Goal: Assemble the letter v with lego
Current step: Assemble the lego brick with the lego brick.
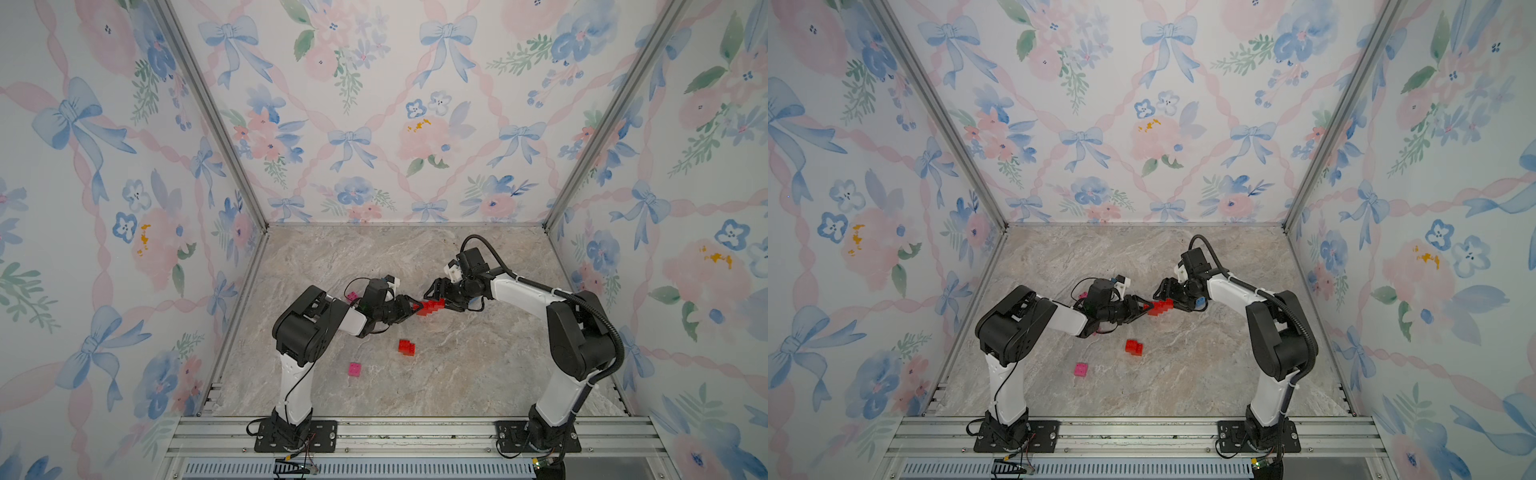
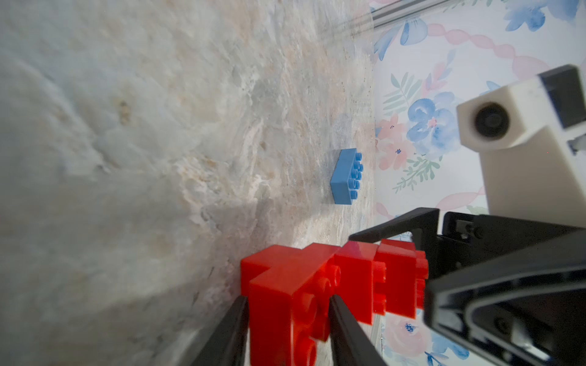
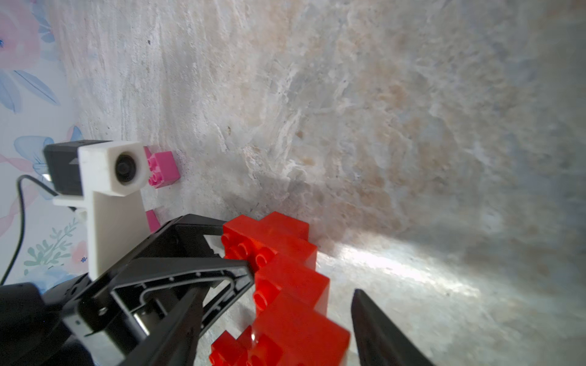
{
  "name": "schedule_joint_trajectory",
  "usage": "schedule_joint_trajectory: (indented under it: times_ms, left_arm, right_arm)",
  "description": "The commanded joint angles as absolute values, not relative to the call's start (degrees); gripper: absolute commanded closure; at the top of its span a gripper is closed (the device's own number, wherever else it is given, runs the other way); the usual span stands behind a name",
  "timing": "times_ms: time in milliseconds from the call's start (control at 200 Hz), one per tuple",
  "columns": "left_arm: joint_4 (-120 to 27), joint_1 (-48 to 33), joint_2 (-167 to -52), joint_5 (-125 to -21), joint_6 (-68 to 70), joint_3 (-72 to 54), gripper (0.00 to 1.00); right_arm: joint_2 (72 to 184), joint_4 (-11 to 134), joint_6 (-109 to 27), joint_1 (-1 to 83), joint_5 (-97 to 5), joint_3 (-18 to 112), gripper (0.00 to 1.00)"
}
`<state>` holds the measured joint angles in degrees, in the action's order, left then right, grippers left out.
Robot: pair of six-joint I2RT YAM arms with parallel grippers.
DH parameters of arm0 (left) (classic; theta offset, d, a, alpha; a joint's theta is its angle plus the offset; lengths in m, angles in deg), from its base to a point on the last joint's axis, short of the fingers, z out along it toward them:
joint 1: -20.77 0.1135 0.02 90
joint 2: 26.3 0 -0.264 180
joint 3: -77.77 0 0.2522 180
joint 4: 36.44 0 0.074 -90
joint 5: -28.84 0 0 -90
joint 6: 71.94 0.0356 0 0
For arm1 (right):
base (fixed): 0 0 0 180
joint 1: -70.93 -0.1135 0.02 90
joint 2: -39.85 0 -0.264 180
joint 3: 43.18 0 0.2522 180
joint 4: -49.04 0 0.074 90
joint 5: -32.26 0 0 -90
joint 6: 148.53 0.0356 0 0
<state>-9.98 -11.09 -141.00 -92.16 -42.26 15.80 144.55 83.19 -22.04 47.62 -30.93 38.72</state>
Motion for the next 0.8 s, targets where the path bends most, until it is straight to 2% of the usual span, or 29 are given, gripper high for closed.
schedule_joint_trajectory:
  times_ms: [0, 235, 340, 795]
  left_arm:
    - [-13.47, -11.23, -140.64, -90.77, -42.46, 17.34, 0.56]
    - [-12.85, -11.27, -140.25, -90.68, -42.84, 17.93, 0.54]
    - [-12.74, -11.22, -139.69, -90.59, -42.85, 18.3, 0.53]
    - [-12.18, -11.23, -137.77, -90.81, -42.96, 19.0, 0.45]
  right_arm:
    - [145.99, 81.45, -20.91, 46.7, -30.15, 38.05, 0.27]
    - [146.89, 80.28, -20.31, 45.89, -30.32, 37.31, 0.35]
    - [147.2, 79.75, -19.88, 45.73, -30.32, 37.2, 0.43]
    - [148.4, 78.38, -19.64, 44.87, -30.38, 37.07, 0.53]
